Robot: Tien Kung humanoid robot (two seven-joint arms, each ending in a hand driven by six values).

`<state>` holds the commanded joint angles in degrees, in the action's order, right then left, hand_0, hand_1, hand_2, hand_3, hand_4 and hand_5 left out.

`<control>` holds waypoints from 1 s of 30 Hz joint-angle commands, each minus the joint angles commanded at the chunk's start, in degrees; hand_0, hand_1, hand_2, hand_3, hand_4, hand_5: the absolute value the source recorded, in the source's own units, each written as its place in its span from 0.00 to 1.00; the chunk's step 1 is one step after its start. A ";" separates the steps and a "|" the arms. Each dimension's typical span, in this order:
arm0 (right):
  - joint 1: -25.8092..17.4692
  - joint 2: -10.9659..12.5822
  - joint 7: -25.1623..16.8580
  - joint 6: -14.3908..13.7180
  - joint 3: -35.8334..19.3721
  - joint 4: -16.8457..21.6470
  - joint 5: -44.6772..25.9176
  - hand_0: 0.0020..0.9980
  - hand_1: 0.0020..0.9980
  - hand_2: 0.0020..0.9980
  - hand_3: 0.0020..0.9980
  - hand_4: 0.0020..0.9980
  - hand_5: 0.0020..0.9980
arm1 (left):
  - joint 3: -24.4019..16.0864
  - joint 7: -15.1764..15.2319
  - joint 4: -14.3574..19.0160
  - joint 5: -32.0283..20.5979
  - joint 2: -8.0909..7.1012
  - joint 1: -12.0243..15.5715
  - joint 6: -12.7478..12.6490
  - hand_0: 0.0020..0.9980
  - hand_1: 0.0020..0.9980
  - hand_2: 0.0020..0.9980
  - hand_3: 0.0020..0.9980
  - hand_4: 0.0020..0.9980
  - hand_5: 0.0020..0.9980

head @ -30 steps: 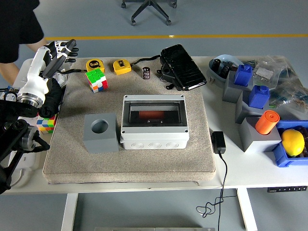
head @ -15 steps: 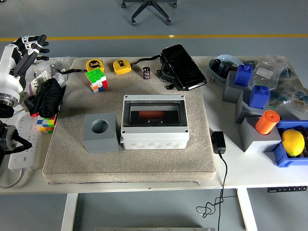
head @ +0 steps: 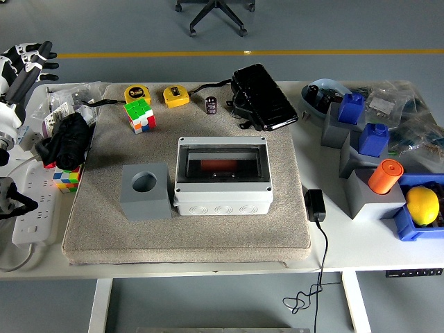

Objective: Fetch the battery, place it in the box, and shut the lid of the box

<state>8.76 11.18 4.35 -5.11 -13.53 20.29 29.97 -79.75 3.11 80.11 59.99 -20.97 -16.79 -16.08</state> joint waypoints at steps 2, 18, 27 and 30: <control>-0.05 0.01 0.02 0.00 0.16 -0.08 -0.12 0.74 0.71 0.71 0.73 1.00 0.62 | 0.09 -0.14 0.03 0.04 -0.05 -0.05 0.07 0.39 0.52 0.55 0.55 0.90 0.54; -0.44 -0.19 0.03 0.05 0.17 0.13 -0.16 0.74 0.71 0.71 0.73 1.00 0.62 | 0.35 -0.95 0.21 -0.18 -0.13 0.64 0.48 0.38 0.52 0.55 0.55 0.90 0.53; -0.86 -0.38 0.07 0.04 -0.54 0.04 -0.20 0.74 0.71 0.71 0.73 1.00 0.62 | 0.44 -1.29 0.55 -0.80 0.12 1.13 0.56 0.39 0.52 0.55 0.55 0.90 0.54; -0.97 -0.47 0.10 0.08 -0.34 -0.03 -0.44 0.74 0.71 0.71 0.73 1.00 0.62 | 0.40 -1.14 0.57 -0.86 0.08 1.43 0.38 0.39 0.52 0.55 0.55 0.90 0.54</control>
<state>7.80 10.71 4.45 -5.03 -13.88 20.26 29.52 -79.35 1.97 80.68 59.13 -20.90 -15.36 -15.69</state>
